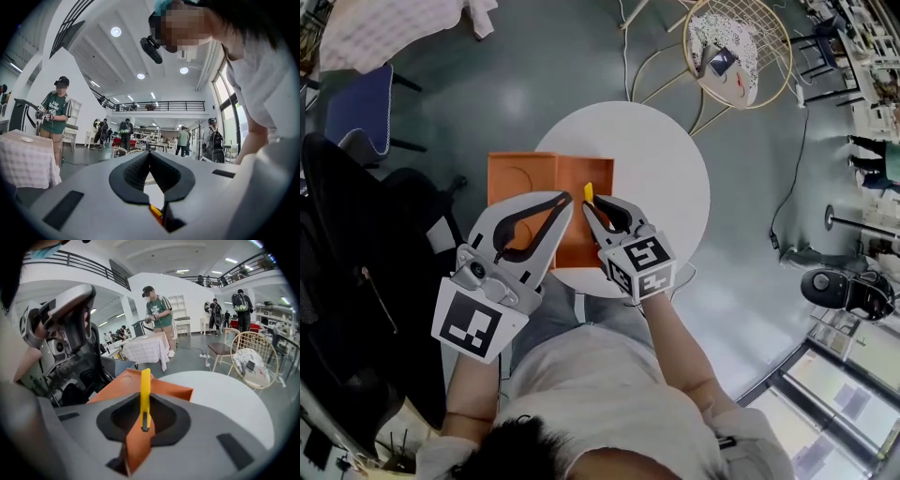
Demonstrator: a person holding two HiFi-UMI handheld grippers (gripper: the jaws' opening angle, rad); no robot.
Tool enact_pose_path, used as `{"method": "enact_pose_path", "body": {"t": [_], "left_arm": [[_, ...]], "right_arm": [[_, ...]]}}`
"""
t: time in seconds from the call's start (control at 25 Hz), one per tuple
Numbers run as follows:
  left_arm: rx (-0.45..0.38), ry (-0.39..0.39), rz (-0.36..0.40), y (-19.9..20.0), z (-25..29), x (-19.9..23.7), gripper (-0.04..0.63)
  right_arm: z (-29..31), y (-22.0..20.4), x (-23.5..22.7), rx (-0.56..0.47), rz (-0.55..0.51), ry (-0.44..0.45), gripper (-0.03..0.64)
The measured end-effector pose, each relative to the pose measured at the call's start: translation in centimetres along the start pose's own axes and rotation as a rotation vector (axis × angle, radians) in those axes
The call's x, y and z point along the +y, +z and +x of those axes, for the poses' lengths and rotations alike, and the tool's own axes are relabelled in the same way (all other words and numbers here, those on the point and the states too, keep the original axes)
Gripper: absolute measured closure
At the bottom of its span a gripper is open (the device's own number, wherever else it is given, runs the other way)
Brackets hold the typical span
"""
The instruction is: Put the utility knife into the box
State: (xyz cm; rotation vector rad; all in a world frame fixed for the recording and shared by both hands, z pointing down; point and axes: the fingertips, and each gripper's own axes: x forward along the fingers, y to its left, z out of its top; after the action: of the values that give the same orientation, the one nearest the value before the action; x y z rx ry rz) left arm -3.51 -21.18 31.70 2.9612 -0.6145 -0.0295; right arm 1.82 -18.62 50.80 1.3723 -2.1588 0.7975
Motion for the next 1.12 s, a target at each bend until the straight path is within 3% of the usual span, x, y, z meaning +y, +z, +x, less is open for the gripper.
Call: {"method": "enact_pose_path", "body": {"t": [0.52,0.76,1.12], "left_arm": [[0.013,0.025,-0.021,-0.7,-1.4,1.6,0.586],[0.013,0.037,-0.032,-1.2,-1.9,2.3,0.586],[0.009,0.058,-0.053,-1.5,-3.0,3.5,0.586]], "right_arm": [[4.1,-5.0,-1.0,0.281,0.043,-0.106,0.549],[5.1,-6.2,-1.2,0.400,-0.016,-0.152,0.549],[6.0,-8.3,-0.9,0.597,-0.250,-0.191,0.548]]}}
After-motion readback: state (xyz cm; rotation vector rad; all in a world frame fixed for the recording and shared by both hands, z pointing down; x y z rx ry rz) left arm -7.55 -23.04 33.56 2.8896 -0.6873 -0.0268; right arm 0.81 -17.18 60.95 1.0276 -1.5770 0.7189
